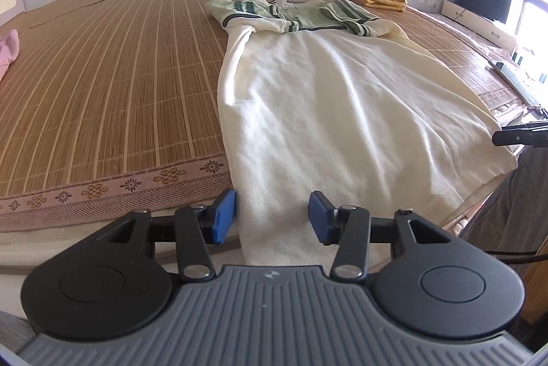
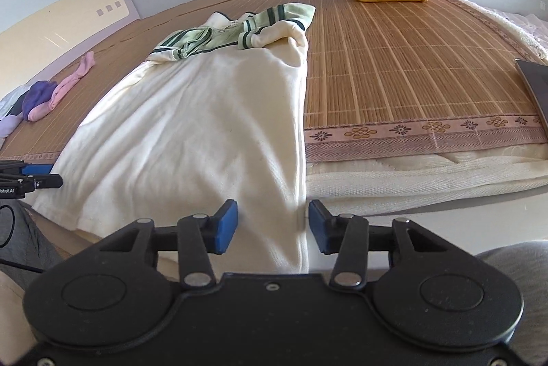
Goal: Fold clothes
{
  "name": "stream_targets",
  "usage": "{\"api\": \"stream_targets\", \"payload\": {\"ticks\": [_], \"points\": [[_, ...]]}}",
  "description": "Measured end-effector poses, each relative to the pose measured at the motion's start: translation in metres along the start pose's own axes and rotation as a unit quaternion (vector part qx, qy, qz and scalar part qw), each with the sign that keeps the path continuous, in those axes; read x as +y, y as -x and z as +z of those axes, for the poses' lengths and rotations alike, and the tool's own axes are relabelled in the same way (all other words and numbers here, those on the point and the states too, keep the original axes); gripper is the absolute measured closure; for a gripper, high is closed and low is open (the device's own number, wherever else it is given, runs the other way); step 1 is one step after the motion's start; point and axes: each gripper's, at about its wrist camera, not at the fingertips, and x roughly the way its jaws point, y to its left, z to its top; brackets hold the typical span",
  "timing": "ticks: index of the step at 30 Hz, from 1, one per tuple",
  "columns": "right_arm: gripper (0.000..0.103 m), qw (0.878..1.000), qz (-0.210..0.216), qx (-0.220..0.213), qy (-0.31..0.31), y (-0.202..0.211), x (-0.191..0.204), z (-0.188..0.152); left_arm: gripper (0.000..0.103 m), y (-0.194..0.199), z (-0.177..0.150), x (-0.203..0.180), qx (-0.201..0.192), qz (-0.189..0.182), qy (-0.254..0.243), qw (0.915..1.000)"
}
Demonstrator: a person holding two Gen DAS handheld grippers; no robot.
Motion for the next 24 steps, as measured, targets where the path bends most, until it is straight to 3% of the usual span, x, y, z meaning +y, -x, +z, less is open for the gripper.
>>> {"api": "stream_targets", "payload": {"ticks": [2,3,4,7,11,16,24], "points": [[0.076,1.000,0.006,0.002,0.004,-0.002,0.001,0.000,0.057,0.000,-0.001,-0.002,-0.002,-0.003,-0.001,1.0000],[0.092,1.000,0.014,0.005,0.005,-0.003,0.002,0.001,0.069,0.001,-0.001,-0.002,-0.006,-0.007,0.002,1.0000],[0.094,1.000,0.019,0.000,0.003,-0.003,0.002,0.000,0.085,0.002,-0.001,-0.001,-0.008,-0.013,0.010,0.9998],[0.094,0.999,0.040,-0.020,0.004,0.006,0.002,0.000,0.094,0.004,0.001,0.004,-0.009,-0.030,0.031,0.9990],[0.096,0.993,0.091,-0.075,-0.018,0.029,-0.002,0.000,0.096,0.019,0.004,0.007,-0.037,-0.041,0.035,0.9979],[0.096,0.967,0.187,-0.151,-0.080,0.057,-0.016,0.006,0.097,0.046,0.015,0.006,-0.092,-0.037,0.041,0.9942],[0.096,0.950,0.237,-0.197,-0.055,0.091,-0.009,0.036,0.097,0.090,0.047,0.022,-0.156,-0.052,0.056,0.9848]]}}
